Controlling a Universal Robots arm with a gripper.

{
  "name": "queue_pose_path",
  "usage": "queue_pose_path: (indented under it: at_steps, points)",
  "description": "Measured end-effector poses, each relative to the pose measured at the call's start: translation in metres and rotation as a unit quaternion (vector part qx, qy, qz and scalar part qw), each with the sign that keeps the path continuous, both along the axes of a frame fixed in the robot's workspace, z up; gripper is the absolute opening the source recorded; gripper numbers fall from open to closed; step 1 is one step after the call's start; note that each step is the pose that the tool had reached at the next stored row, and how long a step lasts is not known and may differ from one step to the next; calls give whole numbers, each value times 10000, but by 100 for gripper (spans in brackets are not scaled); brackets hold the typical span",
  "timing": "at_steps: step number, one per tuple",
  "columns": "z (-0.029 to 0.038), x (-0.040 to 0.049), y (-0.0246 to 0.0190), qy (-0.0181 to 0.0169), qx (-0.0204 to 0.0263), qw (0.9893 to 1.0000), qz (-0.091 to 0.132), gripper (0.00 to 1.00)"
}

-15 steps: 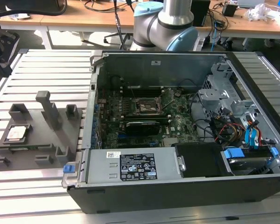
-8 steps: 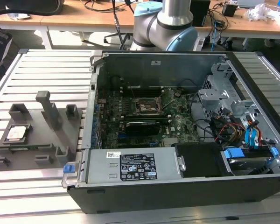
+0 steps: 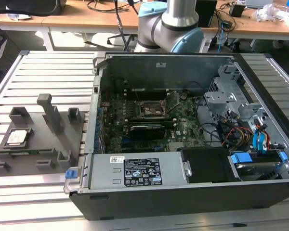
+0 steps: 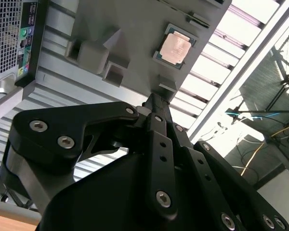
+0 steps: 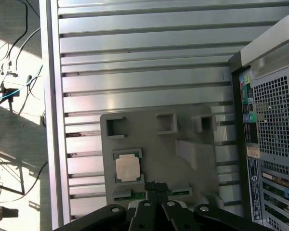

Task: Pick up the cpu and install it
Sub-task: 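Reach for the cpu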

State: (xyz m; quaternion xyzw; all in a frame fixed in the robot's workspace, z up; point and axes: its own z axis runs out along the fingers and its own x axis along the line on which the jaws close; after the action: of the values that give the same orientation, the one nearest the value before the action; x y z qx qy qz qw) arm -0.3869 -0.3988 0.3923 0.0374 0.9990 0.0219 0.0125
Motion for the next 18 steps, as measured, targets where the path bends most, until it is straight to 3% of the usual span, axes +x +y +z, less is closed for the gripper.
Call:
queue_pose_path:
  at_steps: [9,18]
  points:
    - [0,-150,0,0,0,10000,0,11]
    - [0,-164,0,0,0,10000,0,11]
